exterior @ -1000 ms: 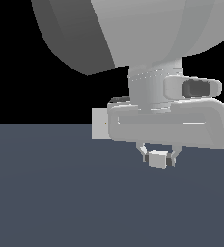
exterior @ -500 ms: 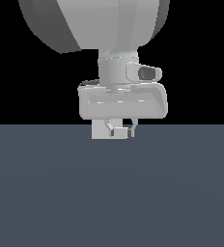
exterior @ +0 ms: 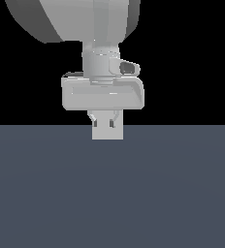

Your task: Plug the charger into the wall socket.

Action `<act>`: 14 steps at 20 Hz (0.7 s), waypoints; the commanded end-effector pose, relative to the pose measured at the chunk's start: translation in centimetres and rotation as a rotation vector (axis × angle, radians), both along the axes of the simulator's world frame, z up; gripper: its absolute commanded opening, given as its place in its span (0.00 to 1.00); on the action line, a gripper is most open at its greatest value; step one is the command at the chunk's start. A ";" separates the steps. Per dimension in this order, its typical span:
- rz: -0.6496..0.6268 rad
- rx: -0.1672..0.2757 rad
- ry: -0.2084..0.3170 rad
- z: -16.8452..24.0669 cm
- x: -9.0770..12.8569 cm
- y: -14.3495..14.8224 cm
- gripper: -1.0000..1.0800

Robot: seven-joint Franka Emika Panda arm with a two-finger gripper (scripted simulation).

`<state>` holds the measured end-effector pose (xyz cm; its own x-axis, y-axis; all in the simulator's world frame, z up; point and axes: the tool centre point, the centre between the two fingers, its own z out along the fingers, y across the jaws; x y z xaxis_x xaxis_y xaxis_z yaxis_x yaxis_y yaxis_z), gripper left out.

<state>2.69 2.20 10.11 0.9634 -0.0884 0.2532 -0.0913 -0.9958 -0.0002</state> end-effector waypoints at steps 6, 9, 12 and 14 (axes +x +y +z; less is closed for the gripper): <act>-0.002 0.000 0.002 -0.1 -0.1 -0.1 0.00; -0.002 0.000 0.002 -0.1 -0.1 -0.1 0.00; -0.002 0.000 0.002 -0.1 0.0 -0.1 0.00; -0.002 0.000 0.002 -0.1 0.2 -0.1 0.00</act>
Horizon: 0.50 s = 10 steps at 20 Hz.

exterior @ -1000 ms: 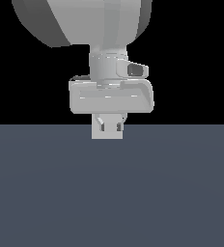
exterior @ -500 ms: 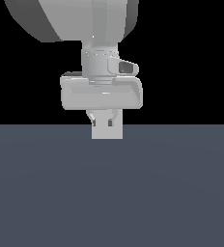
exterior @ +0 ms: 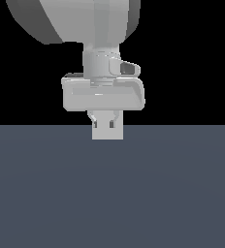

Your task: Plug the charger into the wall socket.

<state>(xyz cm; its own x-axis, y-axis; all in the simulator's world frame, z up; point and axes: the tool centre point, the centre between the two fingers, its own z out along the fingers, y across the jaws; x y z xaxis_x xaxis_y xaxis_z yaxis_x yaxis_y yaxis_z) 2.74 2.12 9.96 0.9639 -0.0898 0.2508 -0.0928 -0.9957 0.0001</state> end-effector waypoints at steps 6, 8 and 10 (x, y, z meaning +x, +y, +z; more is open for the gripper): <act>0.000 0.000 -0.001 0.0 1.7 -0.2 0.00; 0.000 0.000 -0.001 0.0 2.5 -0.2 0.00; 0.000 0.000 -0.001 0.0 3.2 -0.3 0.00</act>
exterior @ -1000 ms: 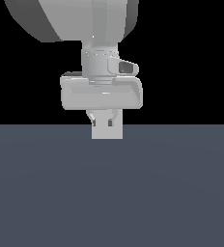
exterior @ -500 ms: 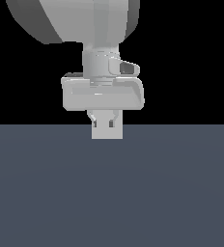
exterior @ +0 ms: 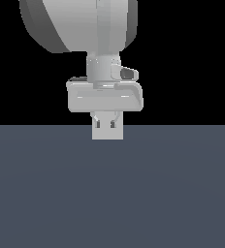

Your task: Plug the charger into the wall socket.

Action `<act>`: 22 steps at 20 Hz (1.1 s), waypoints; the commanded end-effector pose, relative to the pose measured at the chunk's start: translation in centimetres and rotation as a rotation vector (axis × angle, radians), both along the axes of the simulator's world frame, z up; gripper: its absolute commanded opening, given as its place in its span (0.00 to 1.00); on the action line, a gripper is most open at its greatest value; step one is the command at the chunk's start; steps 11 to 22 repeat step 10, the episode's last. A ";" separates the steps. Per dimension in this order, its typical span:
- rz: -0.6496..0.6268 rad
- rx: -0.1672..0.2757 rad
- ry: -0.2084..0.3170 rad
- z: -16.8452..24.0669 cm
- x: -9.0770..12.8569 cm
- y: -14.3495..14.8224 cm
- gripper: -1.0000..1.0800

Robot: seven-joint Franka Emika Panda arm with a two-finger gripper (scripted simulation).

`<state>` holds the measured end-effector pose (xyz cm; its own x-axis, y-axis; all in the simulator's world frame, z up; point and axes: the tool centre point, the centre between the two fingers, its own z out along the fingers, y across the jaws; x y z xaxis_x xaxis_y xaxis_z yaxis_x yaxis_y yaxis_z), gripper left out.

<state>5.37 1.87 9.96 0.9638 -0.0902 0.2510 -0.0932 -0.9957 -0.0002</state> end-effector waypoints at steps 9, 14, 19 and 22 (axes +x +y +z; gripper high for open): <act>0.000 0.000 0.000 0.0 2.2 -0.2 0.00; 0.000 0.000 -0.001 0.0 2.2 -0.2 0.00; 0.000 0.000 -0.001 0.0 2.2 -0.2 0.00; 0.000 0.000 -0.001 0.0 2.2 -0.2 0.00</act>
